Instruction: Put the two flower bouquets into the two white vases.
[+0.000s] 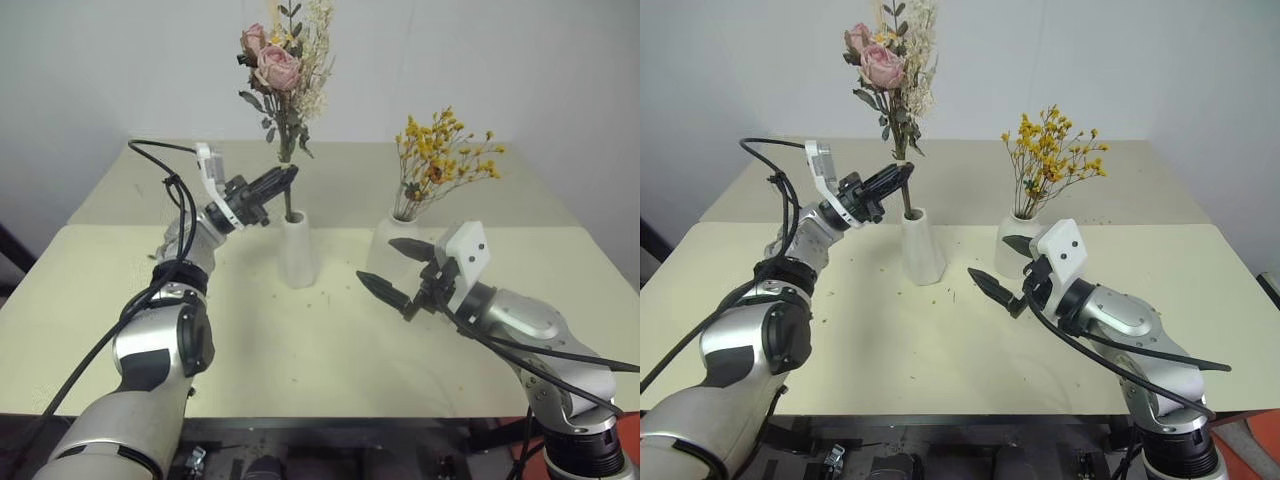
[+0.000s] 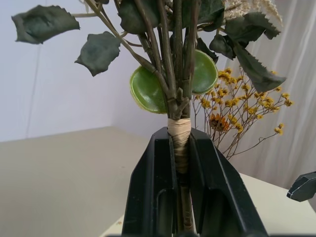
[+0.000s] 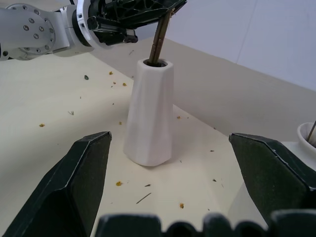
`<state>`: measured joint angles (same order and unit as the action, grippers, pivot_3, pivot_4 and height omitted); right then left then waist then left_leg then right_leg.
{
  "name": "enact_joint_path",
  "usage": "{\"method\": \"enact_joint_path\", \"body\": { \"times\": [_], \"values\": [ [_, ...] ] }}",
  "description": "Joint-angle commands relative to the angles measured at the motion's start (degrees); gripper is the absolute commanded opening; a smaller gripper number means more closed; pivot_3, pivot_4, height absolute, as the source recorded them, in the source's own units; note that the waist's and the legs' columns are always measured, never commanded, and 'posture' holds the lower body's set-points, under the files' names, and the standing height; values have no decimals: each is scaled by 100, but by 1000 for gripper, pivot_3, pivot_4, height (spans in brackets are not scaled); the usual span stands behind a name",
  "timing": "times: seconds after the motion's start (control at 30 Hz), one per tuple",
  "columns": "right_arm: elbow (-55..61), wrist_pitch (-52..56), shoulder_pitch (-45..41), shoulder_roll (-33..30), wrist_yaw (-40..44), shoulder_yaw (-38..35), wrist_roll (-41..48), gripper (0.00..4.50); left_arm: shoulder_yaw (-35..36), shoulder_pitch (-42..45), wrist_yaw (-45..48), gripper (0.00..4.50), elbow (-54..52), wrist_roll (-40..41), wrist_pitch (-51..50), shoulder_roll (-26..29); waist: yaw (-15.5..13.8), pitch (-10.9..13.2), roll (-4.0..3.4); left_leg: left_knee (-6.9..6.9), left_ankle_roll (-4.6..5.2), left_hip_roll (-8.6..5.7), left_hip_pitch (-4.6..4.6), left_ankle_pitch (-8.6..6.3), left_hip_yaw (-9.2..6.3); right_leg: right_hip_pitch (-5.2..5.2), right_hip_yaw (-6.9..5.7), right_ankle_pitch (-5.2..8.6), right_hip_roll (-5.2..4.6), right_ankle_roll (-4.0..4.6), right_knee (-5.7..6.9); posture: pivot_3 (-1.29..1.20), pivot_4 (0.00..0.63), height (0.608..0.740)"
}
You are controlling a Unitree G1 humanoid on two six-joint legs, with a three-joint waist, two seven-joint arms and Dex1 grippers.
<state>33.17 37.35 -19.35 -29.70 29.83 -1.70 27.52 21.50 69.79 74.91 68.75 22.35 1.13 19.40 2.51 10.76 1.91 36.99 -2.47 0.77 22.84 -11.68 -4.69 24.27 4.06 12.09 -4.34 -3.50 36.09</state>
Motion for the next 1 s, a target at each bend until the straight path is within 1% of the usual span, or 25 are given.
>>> {"method": "enact_joint_path", "body": {
  "times": [0.03, 0.33, 0.4, 0.43, 0.53, 0.8, 0.83, 1.0],
  "values": [
    [114, -242, 21, 38, 8, -34, -36, 4500, 68, -11, 86, 114, -297, 137, 240, -45, 8, 0, 0, 0, 0, 0, 0, 0, 0, 0, 0, 0, 0, 0, 0, 0, 150, 740],
    [108, -363, 119, 29, 26, -14, -107, 4500, -1, -160, 522, 114, -383, 154, -79, 81, 11, 0, 0, 0, 0, 0, 0, 0, 0, 0, 0, -1, 0, 1, 0, 0, 150, 740],
    [98, -386, 126, 30, 37, -5, -122, 4500, 23, -166, 575, 819, -406, 186, -189, 116, 9, 0, 0, 0, 0, 0, -1, 0, 0, 0, 0, -1, 1, 1, 1, 0, 150, 740],
    [91, -395, 125, 31, 48, -3, -124, 4500, 38, -173, 619, 1020, -433, 212, -248, 141, 8, 0, 0, 0, 0, 0, 0, 0, 0, 0, 0, -1, 1, 1, 1, 0, 150, 740],
    [71, -411, 109, 30, 72, 1, -129, 4500, 34, -206, 760, 1907, -517, 244, -380, 209, 8, 0, 0, 0, 0, 0, 0, 0, 0, 0, 0, -1, 0, 1, 0, 0, 150, 740],
    [10, -435, 74, 46, 114, 13, -136, 4500, -105, -347, 1118, 4395, -654, 199, -608, 431, 8, 0, 0, 0, 0, 1, -1, 0, 0, 0, 0, -1, 1, 1, 1, 0, 150, 740],
    [-1, -443, 81, 53, 116, 17, -142, 4500, -184, -351, 1182, 4477, -674, 130, -631, 479, 7, 0, 0, 0, 0, 0, 0, 0, 0, 0, 0, -1, 1, 1, 1, 0, 150, 740],
    [-44, -455, 88, 81, 119, 36, -168, 4500, -596, -358, 1240, 4477, -826, -209, -356, 529, 1, 0, 0, 0, 0, 0, -1, 0, 0, -1, 0, -1, 0, 1, 1, 0, 150, 740]
  ]
}}
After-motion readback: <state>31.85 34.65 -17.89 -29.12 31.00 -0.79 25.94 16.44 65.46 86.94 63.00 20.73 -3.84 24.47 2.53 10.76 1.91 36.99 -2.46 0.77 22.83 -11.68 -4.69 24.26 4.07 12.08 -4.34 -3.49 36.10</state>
